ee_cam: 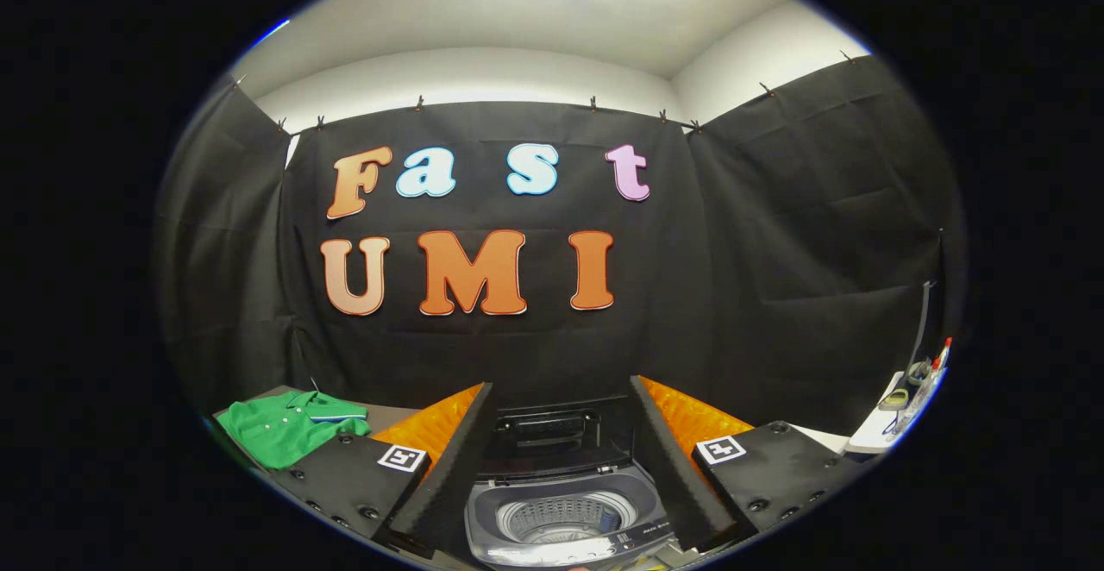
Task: Put the clothes into the washing machine and then close the washing machine lid.
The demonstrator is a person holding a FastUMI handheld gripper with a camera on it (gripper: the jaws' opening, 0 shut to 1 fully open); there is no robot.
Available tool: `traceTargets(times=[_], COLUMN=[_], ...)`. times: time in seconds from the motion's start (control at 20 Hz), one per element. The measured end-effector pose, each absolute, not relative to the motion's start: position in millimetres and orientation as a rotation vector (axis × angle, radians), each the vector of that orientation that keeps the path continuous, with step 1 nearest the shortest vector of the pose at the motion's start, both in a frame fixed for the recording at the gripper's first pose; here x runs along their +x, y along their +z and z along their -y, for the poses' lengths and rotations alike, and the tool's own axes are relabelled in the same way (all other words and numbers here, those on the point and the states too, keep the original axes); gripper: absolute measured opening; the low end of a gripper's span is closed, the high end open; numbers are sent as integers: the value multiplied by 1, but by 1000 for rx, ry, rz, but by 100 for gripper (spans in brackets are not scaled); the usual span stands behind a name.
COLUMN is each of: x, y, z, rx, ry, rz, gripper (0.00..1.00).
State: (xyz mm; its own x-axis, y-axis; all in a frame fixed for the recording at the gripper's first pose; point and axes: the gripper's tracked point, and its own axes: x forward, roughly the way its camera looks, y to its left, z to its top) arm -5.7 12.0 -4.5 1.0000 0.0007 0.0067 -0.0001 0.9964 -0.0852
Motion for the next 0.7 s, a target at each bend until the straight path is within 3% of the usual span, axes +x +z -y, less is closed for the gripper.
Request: traceTargets(times=[0.7], x=[2], y=[-3], z=[-28], rx=[-81], ry=[19], rz=[4], gripper=[97])
